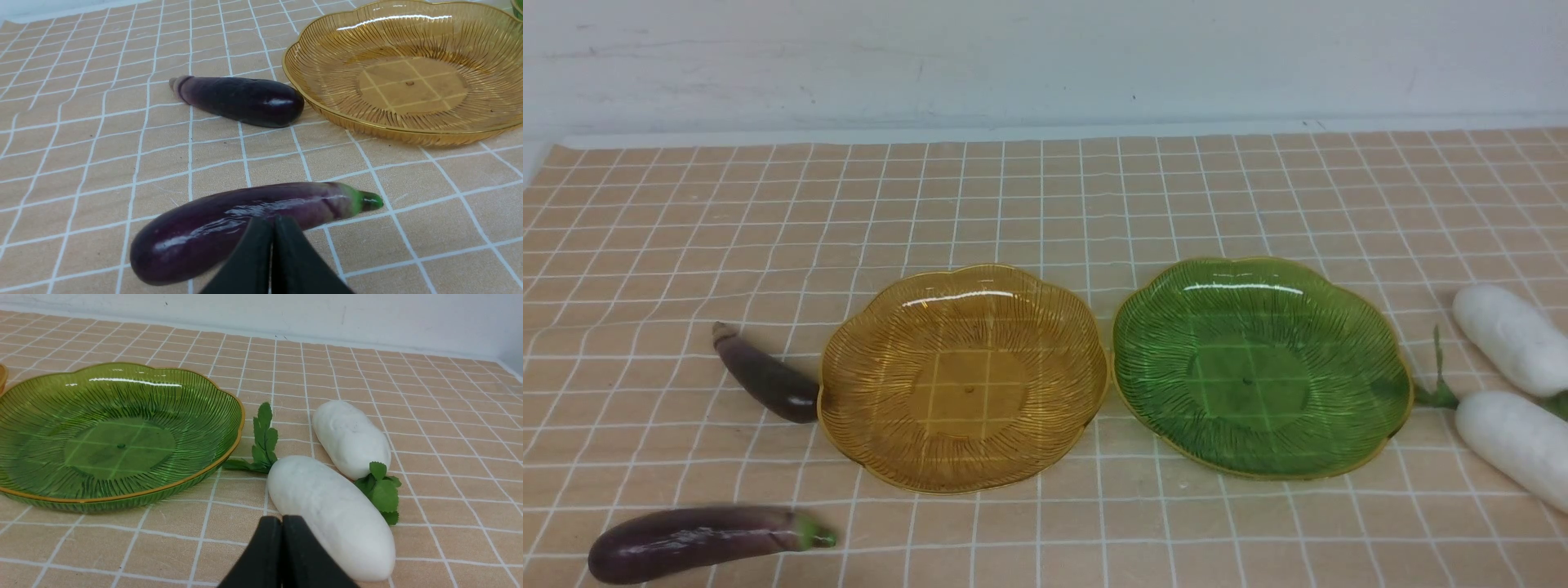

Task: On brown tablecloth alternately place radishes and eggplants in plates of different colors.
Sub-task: 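Place the white radish on the plate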

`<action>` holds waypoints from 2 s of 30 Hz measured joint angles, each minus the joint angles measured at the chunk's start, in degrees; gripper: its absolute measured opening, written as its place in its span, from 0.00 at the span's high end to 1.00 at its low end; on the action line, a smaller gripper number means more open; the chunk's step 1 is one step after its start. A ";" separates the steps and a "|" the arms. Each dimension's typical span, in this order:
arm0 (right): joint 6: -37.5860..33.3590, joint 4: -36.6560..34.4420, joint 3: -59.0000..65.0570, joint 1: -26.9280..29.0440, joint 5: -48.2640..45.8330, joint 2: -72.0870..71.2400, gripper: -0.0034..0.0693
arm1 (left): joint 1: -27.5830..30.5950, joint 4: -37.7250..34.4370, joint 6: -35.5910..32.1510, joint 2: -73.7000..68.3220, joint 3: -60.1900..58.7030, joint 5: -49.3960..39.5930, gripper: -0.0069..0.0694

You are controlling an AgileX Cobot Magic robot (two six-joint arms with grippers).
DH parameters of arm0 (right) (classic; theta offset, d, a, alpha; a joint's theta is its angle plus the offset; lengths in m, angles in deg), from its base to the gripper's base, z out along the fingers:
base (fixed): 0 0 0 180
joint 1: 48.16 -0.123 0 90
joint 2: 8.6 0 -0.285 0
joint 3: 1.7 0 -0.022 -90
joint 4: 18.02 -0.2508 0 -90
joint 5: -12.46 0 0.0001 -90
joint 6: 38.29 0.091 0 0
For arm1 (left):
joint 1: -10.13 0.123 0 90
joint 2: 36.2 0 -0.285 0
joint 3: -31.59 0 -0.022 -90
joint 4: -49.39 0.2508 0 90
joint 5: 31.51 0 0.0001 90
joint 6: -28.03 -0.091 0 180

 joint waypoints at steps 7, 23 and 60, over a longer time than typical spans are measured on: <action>0.00 0.00 0.00 0.00 0.00 0.00 0.98 | 0.00 0.00 0.00 0.00 0.00 0.00 0.92; 0.00 0.00 0.00 0.00 0.00 0.00 0.98 | 0.00 0.00 0.00 0.00 0.00 0.00 0.92; -3.07 -43.40 -19.22 -0.32 0.43 2.51 0.97 | 0.00 -42.15 17.36 -3.95 11.31 -3.14 0.92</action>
